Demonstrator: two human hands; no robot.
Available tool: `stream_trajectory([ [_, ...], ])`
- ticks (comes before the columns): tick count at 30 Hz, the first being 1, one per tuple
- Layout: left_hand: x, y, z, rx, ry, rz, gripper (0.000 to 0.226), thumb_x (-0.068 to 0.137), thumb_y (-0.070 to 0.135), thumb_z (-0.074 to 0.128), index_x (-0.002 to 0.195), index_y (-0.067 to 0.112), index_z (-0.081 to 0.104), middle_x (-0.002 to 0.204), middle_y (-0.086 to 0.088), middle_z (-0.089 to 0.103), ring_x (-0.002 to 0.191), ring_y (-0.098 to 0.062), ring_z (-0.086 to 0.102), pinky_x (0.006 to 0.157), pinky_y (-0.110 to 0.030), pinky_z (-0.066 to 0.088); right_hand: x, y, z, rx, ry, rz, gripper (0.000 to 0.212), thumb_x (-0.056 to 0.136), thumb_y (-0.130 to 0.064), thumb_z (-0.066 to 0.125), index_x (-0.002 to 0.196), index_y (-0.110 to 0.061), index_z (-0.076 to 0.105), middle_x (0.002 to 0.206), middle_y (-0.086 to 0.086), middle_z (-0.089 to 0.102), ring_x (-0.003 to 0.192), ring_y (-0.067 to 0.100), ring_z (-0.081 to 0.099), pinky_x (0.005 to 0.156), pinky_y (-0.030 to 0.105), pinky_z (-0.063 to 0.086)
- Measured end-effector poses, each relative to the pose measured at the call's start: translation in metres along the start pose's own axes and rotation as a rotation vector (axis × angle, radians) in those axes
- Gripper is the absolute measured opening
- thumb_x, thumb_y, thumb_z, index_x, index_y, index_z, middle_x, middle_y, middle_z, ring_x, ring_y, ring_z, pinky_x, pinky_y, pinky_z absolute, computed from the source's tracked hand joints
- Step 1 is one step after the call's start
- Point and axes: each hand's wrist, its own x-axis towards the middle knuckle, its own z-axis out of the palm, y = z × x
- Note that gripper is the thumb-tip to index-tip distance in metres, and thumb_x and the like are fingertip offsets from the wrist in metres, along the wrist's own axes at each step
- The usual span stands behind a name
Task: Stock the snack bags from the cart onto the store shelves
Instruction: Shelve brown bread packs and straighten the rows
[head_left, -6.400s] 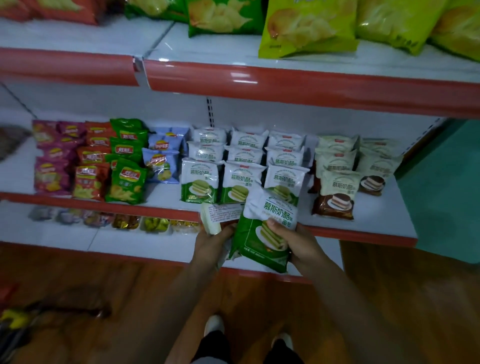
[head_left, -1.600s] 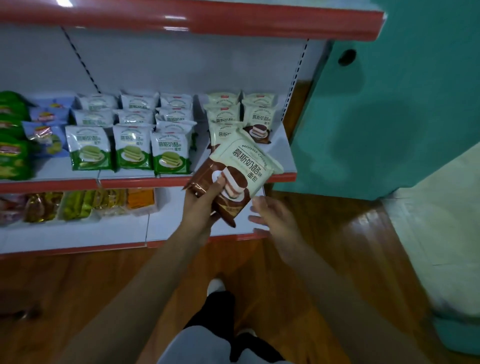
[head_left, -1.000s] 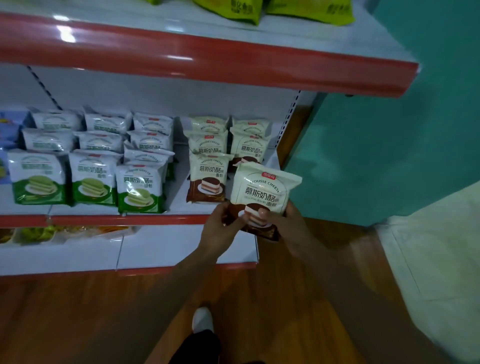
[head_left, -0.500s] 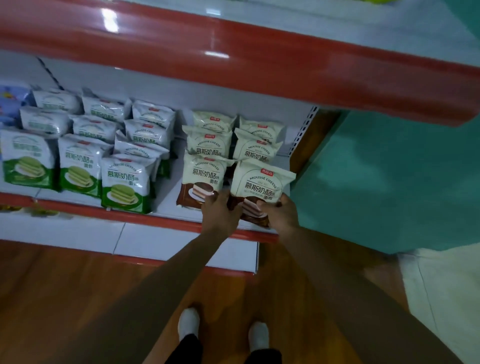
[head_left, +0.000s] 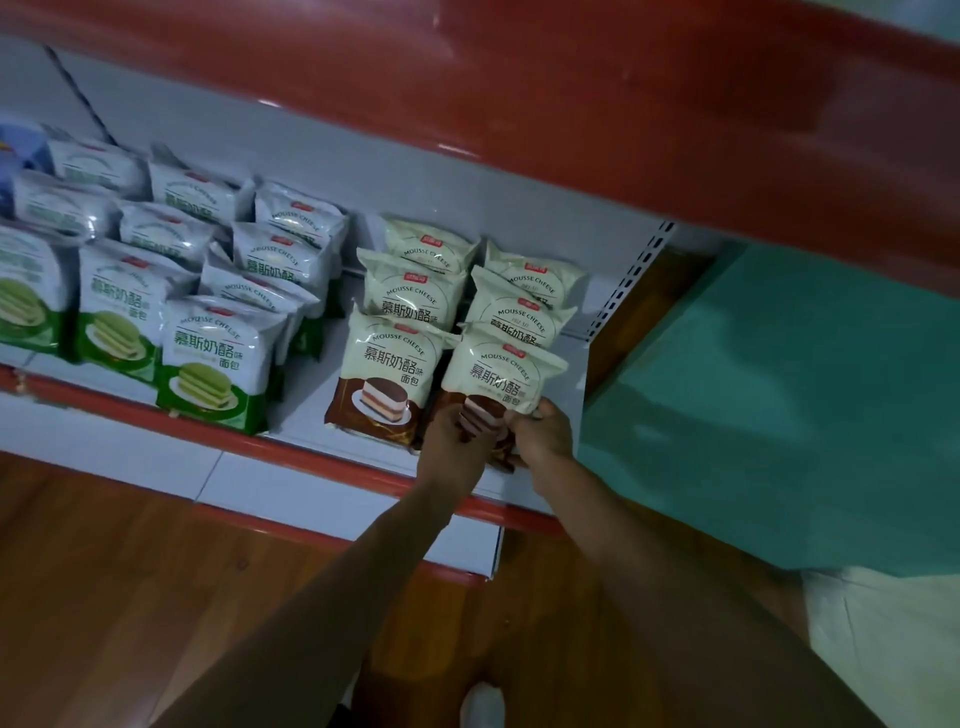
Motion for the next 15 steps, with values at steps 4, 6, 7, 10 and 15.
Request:
stream_trajectory([
  [4,0.009,0.005,0.0,-0.032,0.005,0.014,0.015,0.089,0.012,0.061,0.102,0.017,0.054,0.085,0.009,0.058,0.081,-0.01,0.057,0.055,-0.008,0.044,0.005,-0.011,0.001,-0.065,-0.018,-0.037,0.024,0.089,-0.008,0.059,0.111,-0.018,0.06,0.119,0.008,0.064,0.108,0.027,0.059,0.093,0.046,0.051],
  [6,0.009,0.008,-0.001,-0.045,-0.001,0.005,0.015,0.09,0.012,0.06,0.103,0.019,0.055,0.087,0.011,0.058,0.078,-0.002,0.055,0.059,-0.009,0.04,0.005,-0.012,-0.001,-0.092,-0.043,-0.042,0.027,0.09,-0.008,0.058,0.115,-0.016,0.059,0.122,0.009,0.063,0.111,0.028,0.058,0.094,0.041,0.051],
  [7,0.007,0.008,-0.002,-0.053,0.002,-0.008,0.015,0.09,0.012,0.059,0.103,0.02,0.054,0.086,0.012,0.057,0.077,0.002,0.053,0.06,-0.01,0.039,0.003,-0.012,-0.004,-0.102,-0.054,-0.049,0.029,0.09,-0.009,0.058,0.118,-0.014,0.058,0.124,0.009,0.062,0.112,0.027,0.058,0.091,0.036,0.05],
  [10,-0.002,0.01,-0.009,-0.023,0.007,-0.034,0.013,0.091,0.016,0.057,0.104,0.012,0.058,0.089,0.001,0.063,0.081,-0.011,0.059,0.07,-0.021,0.046,-0.009,-0.009,-0.012,-0.085,-0.059,-0.049,0.043,0.09,-0.014,0.06,0.131,-0.013,0.049,0.132,0.009,0.055,0.119,0.028,0.053,0.082,0.027,0.042],
  [15,-0.031,0.019,-0.018,-0.03,0.056,-0.09,0.04,0.094,0.024,0.055,0.129,0.006,0.05,0.124,-0.021,0.057,0.118,-0.039,0.052,0.096,-0.046,0.046,-0.043,-0.005,-0.03,-0.24,0.165,-0.301,0.029,0.092,-0.022,0.058,0.118,-0.008,0.054,0.12,0.011,0.059,0.105,0.022,0.058,0.055,0.013,0.034],
])
